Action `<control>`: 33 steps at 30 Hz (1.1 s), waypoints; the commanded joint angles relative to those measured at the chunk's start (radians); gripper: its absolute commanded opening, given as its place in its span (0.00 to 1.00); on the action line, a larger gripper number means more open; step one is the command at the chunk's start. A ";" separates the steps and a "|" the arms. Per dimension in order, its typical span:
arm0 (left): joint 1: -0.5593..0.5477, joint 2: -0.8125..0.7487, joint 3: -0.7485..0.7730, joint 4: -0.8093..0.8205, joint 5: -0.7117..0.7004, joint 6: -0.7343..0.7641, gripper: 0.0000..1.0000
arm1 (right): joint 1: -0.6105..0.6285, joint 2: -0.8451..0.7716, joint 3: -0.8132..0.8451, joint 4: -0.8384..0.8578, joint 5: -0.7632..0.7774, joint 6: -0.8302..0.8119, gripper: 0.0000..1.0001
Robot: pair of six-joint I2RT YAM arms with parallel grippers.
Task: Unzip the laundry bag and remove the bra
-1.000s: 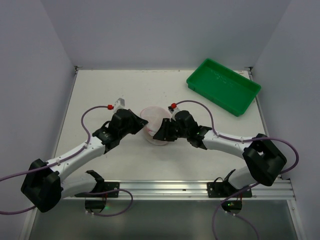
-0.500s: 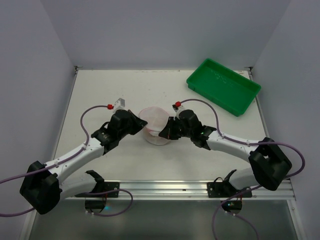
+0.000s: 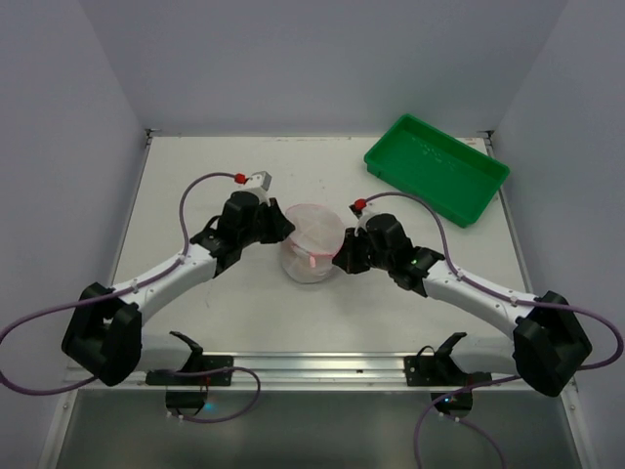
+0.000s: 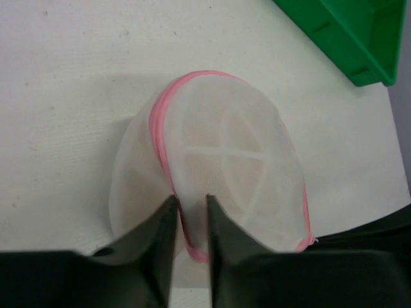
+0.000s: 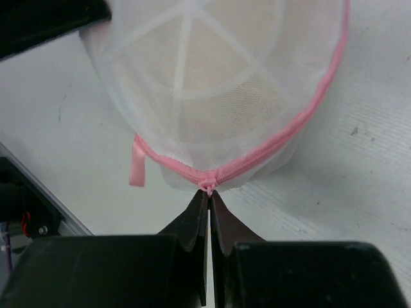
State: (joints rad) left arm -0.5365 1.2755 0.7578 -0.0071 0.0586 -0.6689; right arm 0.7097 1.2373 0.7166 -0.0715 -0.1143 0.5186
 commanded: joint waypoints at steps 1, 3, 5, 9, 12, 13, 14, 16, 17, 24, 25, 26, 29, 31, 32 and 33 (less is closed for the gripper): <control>0.030 0.082 0.145 0.019 0.031 0.166 0.36 | 0.033 0.043 0.064 0.028 -0.054 0.004 0.00; 0.033 0.096 0.193 0.009 0.004 0.112 0.94 | 0.049 0.079 0.089 0.062 -0.090 0.064 0.00; 0.035 0.078 0.210 -0.048 -0.022 0.042 1.00 | 0.056 0.134 0.130 0.119 -0.110 0.098 0.00; 0.035 0.007 0.183 -0.235 -0.144 -0.099 1.00 | 0.068 0.212 0.211 0.160 -0.113 0.150 0.00; 0.035 -0.086 0.073 -0.232 -0.126 -0.210 1.00 | 0.076 0.257 0.251 0.173 -0.114 0.158 0.00; 0.033 -0.108 0.042 -0.209 -0.111 -0.236 1.00 | 0.077 0.266 0.265 0.177 -0.117 0.158 0.00; 0.033 -0.137 0.011 -0.186 -0.089 -0.280 0.97 | 0.082 0.274 0.268 0.179 -0.120 0.158 0.00; 0.032 -0.145 -0.049 -0.122 -0.031 -0.313 0.94 | 0.086 0.297 0.277 0.183 -0.130 0.158 0.00; 0.032 -0.134 -0.060 -0.098 -0.008 -0.328 0.91 | 0.091 0.309 0.283 0.182 -0.134 0.156 0.00; 0.023 -0.054 -0.060 0.014 -0.003 -0.351 0.61 | 0.102 0.318 0.282 0.180 -0.143 0.166 0.00; 0.023 -0.048 -0.061 0.036 -0.006 -0.354 0.57 | 0.102 0.314 0.277 0.174 -0.145 0.164 0.00; 0.023 -0.041 -0.067 0.051 -0.009 -0.353 0.44 | 0.102 0.303 0.274 0.167 -0.137 0.161 0.00; 0.021 -0.041 -0.081 0.097 -0.019 -0.345 0.07 | 0.102 0.246 0.233 0.130 -0.096 0.138 0.00; 0.023 -0.039 -0.084 0.102 -0.017 -0.331 0.00 | 0.099 0.206 0.178 0.108 -0.055 0.109 0.00; 0.026 -0.033 -0.080 0.099 -0.017 -0.311 0.00 | 0.093 0.186 0.158 0.098 -0.032 0.097 0.00; 0.029 -0.031 -0.078 0.087 -0.013 -0.301 0.00 | 0.083 0.144 0.137 0.078 0.005 0.080 0.00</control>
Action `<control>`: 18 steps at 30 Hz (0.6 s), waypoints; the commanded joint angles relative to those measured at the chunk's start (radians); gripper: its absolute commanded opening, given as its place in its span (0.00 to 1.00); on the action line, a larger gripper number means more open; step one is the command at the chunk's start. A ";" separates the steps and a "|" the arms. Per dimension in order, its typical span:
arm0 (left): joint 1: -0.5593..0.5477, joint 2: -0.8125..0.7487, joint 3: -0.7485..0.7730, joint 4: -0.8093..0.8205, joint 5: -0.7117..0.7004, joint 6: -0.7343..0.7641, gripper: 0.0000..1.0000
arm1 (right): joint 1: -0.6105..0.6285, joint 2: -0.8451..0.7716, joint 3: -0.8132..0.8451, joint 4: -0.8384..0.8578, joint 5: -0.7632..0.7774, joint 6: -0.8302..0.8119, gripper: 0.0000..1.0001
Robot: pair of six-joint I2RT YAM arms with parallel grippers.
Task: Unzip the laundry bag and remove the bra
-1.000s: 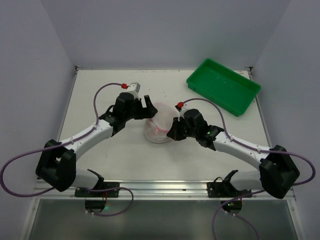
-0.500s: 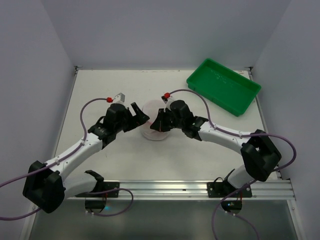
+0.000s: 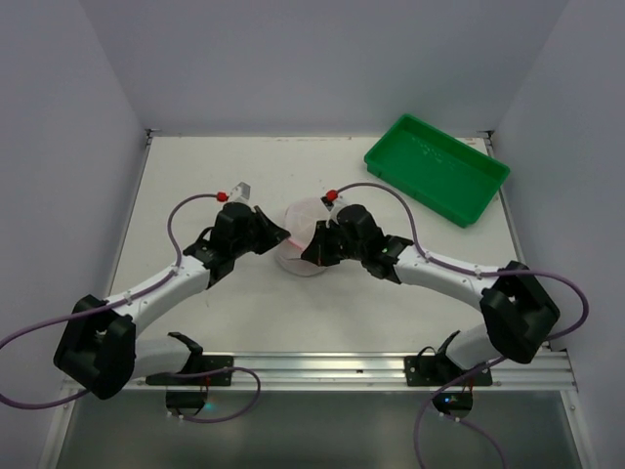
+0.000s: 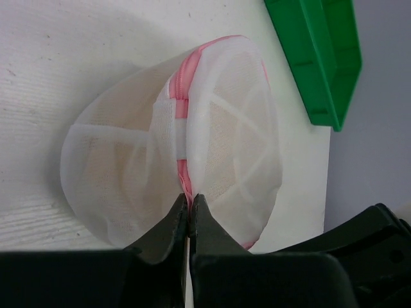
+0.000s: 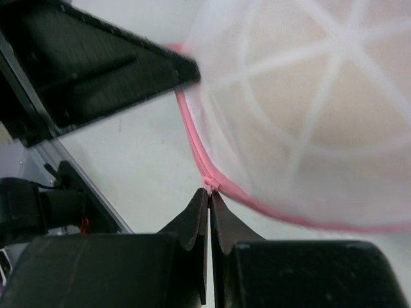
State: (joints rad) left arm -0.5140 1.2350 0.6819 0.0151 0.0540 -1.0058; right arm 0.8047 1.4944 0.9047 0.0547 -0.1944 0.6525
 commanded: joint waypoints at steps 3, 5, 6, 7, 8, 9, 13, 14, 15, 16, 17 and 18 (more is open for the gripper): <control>0.022 0.014 0.008 0.039 -0.005 0.101 0.00 | -0.079 -0.201 -0.151 -0.052 0.087 -0.062 0.00; 0.041 0.023 0.030 0.026 0.000 0.175 0.00 | -0.145 -0.239 -0.217 -0.052 0.060 -0.070 0.00; 0.046 0.027 0.041 0.013 0.003 0.202 0.00 | -0.157 -0.268 -0.233 -0.052 0.053 -0.089 0.00; 0.049 0.032 0.050 0.010 0.006 0.232 0.00 | -0.162 -0.282 -0.249 -0.052 0.061 -0.103 0.00; 0.060 0.046 0.074 0.011 0.016 0.301 0.00 | -0.162 -0.292 -0.253 -0.052 0.059 -0.119 0.00; 0.066 0.055 0.090 0.008 0.032 0.332 0.00 | -0.162 -0.299 -0.253 -0.052 0.050 -0.140 0.00; 0.086 0.144 0.182 0.009 0.082 0.466 0.00 | -0.141 -0.266 -0.207 -0.023 -0.031 -0.149 0.00; 0.089 0.158 0.208 0.022 0.098 0.473 0.12 | -0.116 -0.251 -0.193 -0.012 -0.045 -0.142 0.00; 0.091 0.167 0.220 0.041 0.122 0.466 0.26 | -0.102 -0.232 -0.175 0.008 -0.056 -0.127 0.00; 0.091 0.179 0.228 0.051 0.129 0.452 0.41 | -0.092 -0.211 -0.133 0.020 -0.069 -0.111 0.00; 0.092 0.178 0.237 0.057 0.129 0.413 0.65 | -0.070 -0.165 -0.113 0.034 -0.100 -0.094 0.00; 0.092 0.176 0.235 0.057 0.113 0.388 0.75 | -0.058 -0.140 -0.090 0.049 -0.115 -0.047 0.00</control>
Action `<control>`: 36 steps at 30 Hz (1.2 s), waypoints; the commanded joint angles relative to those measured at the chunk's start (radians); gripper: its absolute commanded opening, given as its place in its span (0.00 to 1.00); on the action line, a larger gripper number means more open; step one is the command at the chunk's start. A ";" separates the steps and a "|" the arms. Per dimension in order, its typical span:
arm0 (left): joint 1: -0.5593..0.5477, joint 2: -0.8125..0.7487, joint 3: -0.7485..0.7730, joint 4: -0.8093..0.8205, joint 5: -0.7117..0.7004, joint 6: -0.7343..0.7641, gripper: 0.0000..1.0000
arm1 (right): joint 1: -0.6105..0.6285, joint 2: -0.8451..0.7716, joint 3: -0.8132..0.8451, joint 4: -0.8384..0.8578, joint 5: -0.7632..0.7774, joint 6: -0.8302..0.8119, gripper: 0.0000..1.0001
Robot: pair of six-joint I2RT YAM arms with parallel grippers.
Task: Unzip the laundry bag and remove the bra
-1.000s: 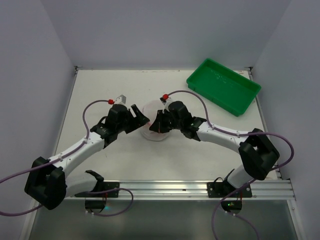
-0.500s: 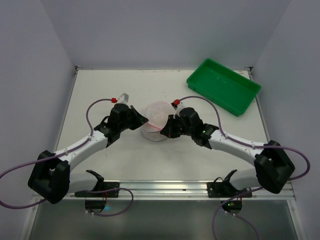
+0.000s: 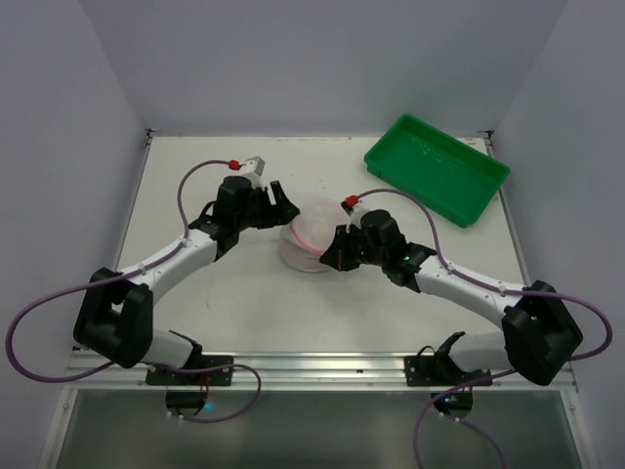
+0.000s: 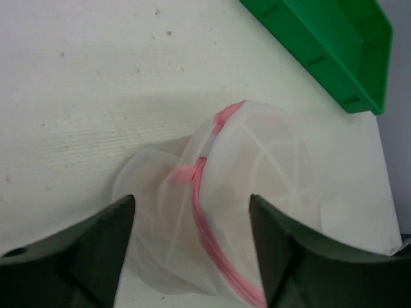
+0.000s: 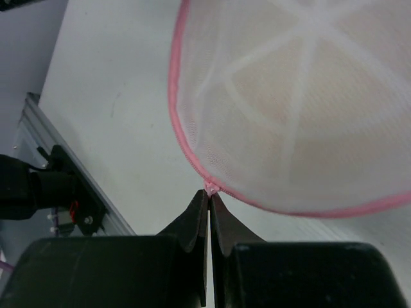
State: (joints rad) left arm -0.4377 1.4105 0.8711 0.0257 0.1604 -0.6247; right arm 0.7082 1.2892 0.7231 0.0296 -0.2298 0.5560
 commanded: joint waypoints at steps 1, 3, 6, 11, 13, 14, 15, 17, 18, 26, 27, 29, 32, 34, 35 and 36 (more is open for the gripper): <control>0.017 -0.007 0.039 0.051 0.001 -0.021 0.86 | 0.048 0.087 0.128 0.117 -0.097 0.076 0.00; 0.017 -0.044 -0.003 0.049 -0.028 -0.101 1.00 | 0.076 0.159 0.168 0.162 -0.127 0.134 0.00; 0.016 -0.117 -0.052 -0.033 -0.100 -0.174 1.00 | 0.109 0.247 0.251 0.196 -0.125 0.162 0.00; 0.014 -0.252 -0.153 -0.107 -0.130 -0.246 0.92 | 0.116 0.320 0.329 0.191 -0.143 0.167 0.00; 0.014 -0.254 -0.168 -0.075 -0.095 -0.254 0.88 | 0.117 0.329 0.329 0.190 -0.143 0.163 0.00; 0.014 -0.248 -0.172 -0.058 -0.082 -0.260 0.83 | 0.117 0.331 0.328 0.188 -0.143 0.162 0.00; 0.013 -0.237 -0.169 -0.050 -0.053 -0.262 0.80 | 0.117 0.331 0.326 0.187 -0.141 0.160 0.00; 0.010 -0.205 -0.158 -0.044 -0.022 -0.267 0.69 | 0.117 0.323 0.314 0.184 -0.134 0.162 0.00; 0.007 -0.197 -0.153 -0.044 -0.006 -0.267 0.64 | 0.117 0.320 0.308 0.182 -0.128 0.160 0.00; -0.004 -0.179 -0.126 -0.024 -0.033 -0.213 0.00 | 0.116 0.207 0.245 0.086 -0.054 0.099 0.00; -0.003 -0.176 -0.116 -0.032 -0.053 -0.201 0.00 | 0.114 0.184 0.230 0.041 -0.016 0.066 0.00; 0.001 -0.166 -0.097 -0.072 -0.070 -0.161 0.00 | 0.099 0.130 0.168 0.003 0.030 0.015 0.00; 0.005 -0.151 -0.077 -0.061 -0.075 -0.104 0.00 | 0.048 0.018 0.066 -0.063 0.087 -0.027 0.00; 0.008 -0.119 -0.048 -0.056 -0.039 -0.045 0.00 | 0.039 -0.056 0.010 -0.083 0.105 -0.048 0.00; 0.008 -0.102 -0.032 -0.056 -0.004 -0.017 0.00 | 0.039 -0.071 0.006 -0.089 0.104 -0.073 0.00; 0.010 -0.087 -0.014 -0.061 0.011 0.008 0.01 | 0.039 -0.080 0.004 -0.100 0.096 -0.080 0.00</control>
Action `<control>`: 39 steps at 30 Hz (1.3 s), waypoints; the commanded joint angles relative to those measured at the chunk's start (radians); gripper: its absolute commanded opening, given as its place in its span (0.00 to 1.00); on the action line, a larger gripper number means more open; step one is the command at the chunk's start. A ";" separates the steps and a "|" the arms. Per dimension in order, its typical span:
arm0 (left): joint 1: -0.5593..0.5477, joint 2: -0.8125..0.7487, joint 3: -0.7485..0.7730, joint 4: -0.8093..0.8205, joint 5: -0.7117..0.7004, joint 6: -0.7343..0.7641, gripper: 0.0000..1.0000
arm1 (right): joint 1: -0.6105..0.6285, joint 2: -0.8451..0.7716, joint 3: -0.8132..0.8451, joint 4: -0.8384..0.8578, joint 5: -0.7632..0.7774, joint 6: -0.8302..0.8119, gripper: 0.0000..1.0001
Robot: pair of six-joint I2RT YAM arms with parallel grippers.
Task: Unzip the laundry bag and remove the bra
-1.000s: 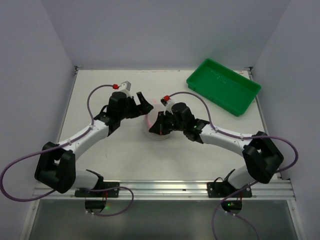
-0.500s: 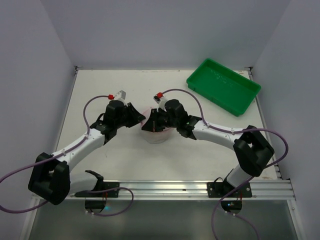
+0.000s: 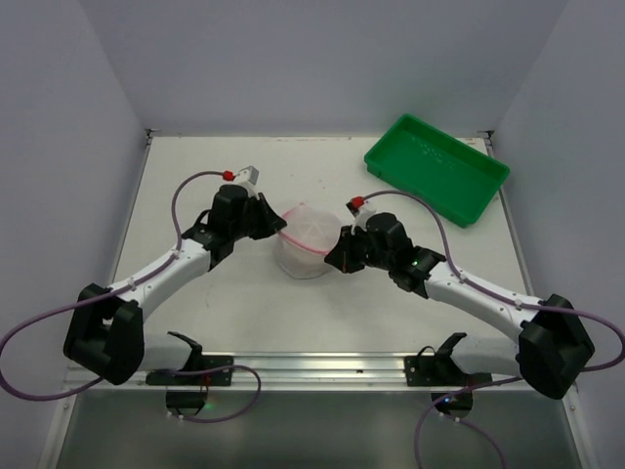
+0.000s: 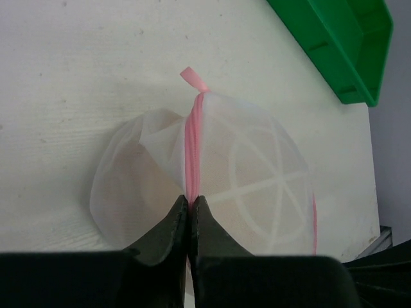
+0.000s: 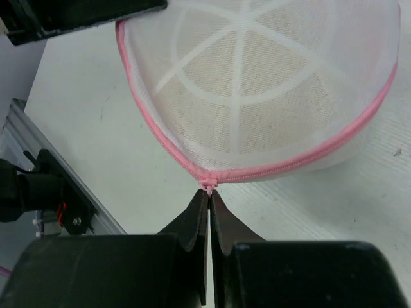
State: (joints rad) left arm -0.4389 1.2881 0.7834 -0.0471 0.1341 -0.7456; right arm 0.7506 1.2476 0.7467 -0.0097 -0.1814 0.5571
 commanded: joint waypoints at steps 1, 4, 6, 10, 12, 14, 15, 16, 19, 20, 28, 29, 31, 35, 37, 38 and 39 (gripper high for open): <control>0.012 0.071 0.114 0.010 0.051 0.184 0.05 | -0.002 -0.043 -0.014 -0.058 0.013 -0.085 0.00; 0.017 0.144 0.209 0.012 0.091 0.283 0.12 | 0.007 -0.002 0.011 -0.012 -0.044 -0.066 0.00; 0.022 0.206 0.276 -0.029 0.105 0.313 0.20 | 0.015 0.038 0.057 0.043 -0.078 -0.034 0.00; 0.031 0.225 0.392 -0.129 0.069 0.281 0.86 | 0.042 0.186 0.181 0.103 -0.151 0.050 0.00; 0.032 0.206 0.390 -0.170 -0.003 0.241 1.00 | 0.049 0.232 0.254 0.125 -0.159 0.102 0.00; 0.035 0.162 0.376 -0.261 -0.077 0.171 1.00 | 0.056 0.288 0.289 0.145 -0.158 0.138 0.00; 0.035 0.119 0.358 -0.278 -0.126 0.152 1.00 | 0.058 0.302 0.315 0.152 -0.159 0.147 0.00; 0.035 0.093 0.312 -0.286 -0.129 0.115 1.00 | 0.059 0.317 0.327 0.154 -0.162 0.152 0.00; 0.034 -0.008 0.204 -0.269 -0.143 0.040 0.99 | 0.064 0.352 0.352 0.157 -0.161 0.158 0.00; 0.034 -0.025 0.179 -0.246 -0.104 0.022 0.98 | 0.066 0.358 0.355 0.159 -0.162 0.158 0.00; 0.023 -0.029 0.080 -0.126 0.036 -0.060 0.64 | 0.078 0.386 0.370 0.154 -0.158 0.155 0.00; 0.022 -0.026 0.083 -0.123 0.036 -0.058 0.58 | 0.078 0.382 0.368 0.151 -0.149 0.152 0.00; 0.017 -0.019 0.086 -0.116 0.038 -0.058 0.33 | 0.078 0.365 0.355 0.145 -0.136 0.147 0.00; 0.019 -0.018 0.093 -0.129 0.009 -0.023 0.00 | 0.076 0.306 0.323 0.079 -0.084 0.092 0.00; 0.025 -0.018 0.106 -0.152 -0.005 0.011 0.00 | 0.072 0.265 0.266 0.051 -0.053 0.054 0.00; 0.026 -0.018 0.111 -0.158 -0.019 0.023 0.00 | 0.069 0.215 0.240 0.041 -0.038 0.012 0.00; 0.031 -0.018 0.117 -0.160 -0.030 0.034 0.00 | 0.064 0.190 0.183 0.022 -0.017 -0.008 0.00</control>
State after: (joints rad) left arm -0.4202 1.2736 0.8619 -0.2180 0.1482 -0.7734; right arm 0.8230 1.5600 1.0111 0.0708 -0.2714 0.6445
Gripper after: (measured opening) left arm 0.019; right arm 0.010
